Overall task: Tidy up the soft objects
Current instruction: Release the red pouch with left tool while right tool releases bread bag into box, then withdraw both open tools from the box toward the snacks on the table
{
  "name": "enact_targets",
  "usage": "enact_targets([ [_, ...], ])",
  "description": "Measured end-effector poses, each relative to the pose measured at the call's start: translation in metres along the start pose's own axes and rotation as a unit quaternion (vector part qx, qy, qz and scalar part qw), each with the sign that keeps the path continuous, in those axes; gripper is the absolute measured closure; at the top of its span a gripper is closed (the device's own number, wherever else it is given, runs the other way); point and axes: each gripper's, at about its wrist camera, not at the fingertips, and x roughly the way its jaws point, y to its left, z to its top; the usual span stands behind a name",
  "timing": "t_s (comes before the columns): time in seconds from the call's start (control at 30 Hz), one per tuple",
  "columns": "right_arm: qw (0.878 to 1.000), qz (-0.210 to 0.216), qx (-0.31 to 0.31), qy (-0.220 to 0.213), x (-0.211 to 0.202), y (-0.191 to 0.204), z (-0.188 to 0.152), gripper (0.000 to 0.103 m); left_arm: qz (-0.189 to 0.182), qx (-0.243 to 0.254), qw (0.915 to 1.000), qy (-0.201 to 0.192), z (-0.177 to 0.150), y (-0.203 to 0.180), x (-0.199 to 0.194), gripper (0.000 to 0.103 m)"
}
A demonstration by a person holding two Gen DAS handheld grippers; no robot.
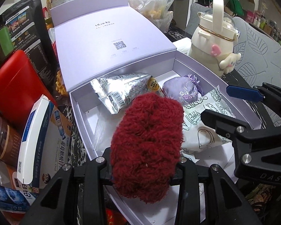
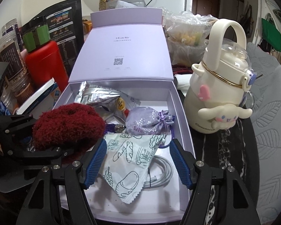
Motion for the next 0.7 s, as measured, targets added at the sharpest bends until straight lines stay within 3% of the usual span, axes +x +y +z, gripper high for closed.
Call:
enact_targets([
  [0.13,1.0,0.001,0.0,0.004,0.001,-0.001,0.0,0.029,0.001,0.004,1.0,0.008,0.003,-0.003,0.001,0.062],
  [0.37,1.0,-0.007,0.014,0.003,-0.007,-0.006,-0.001,0.024,0.023,0.007,0.9996,0.014,0.002,-0.006,-0.002,0.032],
  [0.7,1.0,-0.011,0.02,-0.018,-0.04,-0.004,-0.002,0.023,0.016,0.002,0.9999,0.001,-0.001,-0.008,-0.029,0.031],
])
